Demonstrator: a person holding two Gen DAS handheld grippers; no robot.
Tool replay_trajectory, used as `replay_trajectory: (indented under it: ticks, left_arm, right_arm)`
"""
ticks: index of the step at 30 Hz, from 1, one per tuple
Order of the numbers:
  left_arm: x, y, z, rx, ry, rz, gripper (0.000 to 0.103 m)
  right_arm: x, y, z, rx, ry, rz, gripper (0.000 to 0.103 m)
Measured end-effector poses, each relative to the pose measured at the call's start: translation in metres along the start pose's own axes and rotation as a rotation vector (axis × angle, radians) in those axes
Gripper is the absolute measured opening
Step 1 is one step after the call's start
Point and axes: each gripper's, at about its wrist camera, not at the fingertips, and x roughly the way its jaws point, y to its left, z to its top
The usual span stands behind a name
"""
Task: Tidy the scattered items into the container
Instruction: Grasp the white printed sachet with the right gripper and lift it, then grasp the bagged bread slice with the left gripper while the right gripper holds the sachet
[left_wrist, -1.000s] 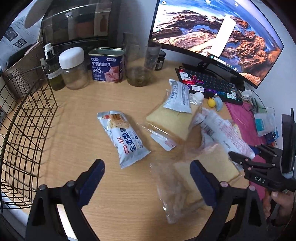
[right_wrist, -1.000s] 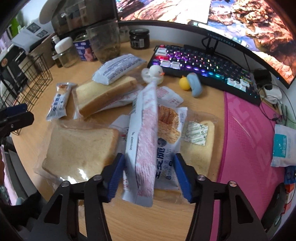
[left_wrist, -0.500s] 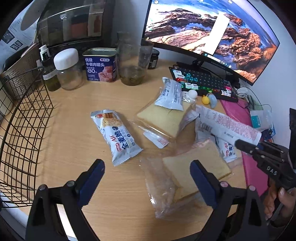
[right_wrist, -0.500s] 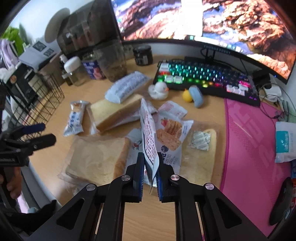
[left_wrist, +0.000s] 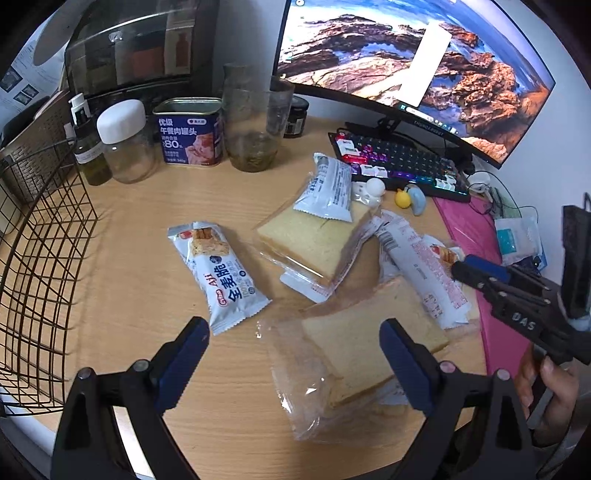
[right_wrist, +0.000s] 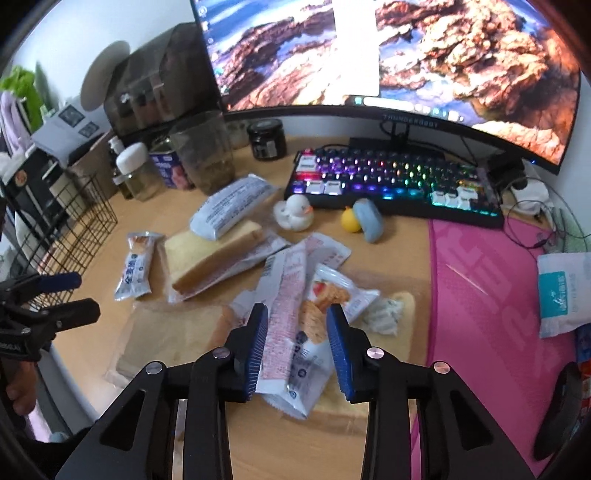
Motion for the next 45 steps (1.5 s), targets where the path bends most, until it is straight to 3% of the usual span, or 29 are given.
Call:
replay_trajectory:
  ticks: [8, 15, 19, 28, 31, 38, 43, 45]
  left_arm:
    - [0.005, 0.004, 0.002, 0.001, 0.008, 0.006, 0.093]
    - [0.010, 0.010, 0.004, -0.009, 0.014, 0.002, 0.093]
    - [0.011, 0.013, 0.005, -0.010, 0.020, -0.003, 0.093]
    - [0.014, 0.017, 0.004, -0.010, 0.026, -0.009, 0.093]
    - [0.014, 0.018, 0.004, -0.013, 0.027, -0.012, 0.093]
    - [0.015, 0.016, 0.005, -0.019, 0.030, -0.014, 0.093]
    - [0.023, -0.004, 0.001, 0.073, 0.084, -0.044, 0.093]
    - [0.026, -0.018, -0.003, 0.158, 0.123, -0.107, 0.093]
  right_arm:
    - [0.037, 0.011, 0.003, -0.009, 0.101, 0.057, 0.038]
    - [0.063, 0.010, 0.004, 0.071, 0.179, 0.119, 0.049]
    - [0.074, 0.014, 0.007, 0.076, 0.206, 0.087, 0.052]
    - [0.083, 0.024, 0.017, 0.048, 0.187, 0.061, 0.053]
    - [0.081, 0.027, 0.018, 0.035, 0.176, 0.054, 0.046]
    - [0.059, 0.026, 0.016, 0.036, 0.106, 0.031, 0.044]
    - [0.028, 0.019, 0.019, 0.051, 0.044, 0.030, 0.044]
    - [0.019, 0.016, 0.019, 0.058, 0.029, 0.039, 0.044]
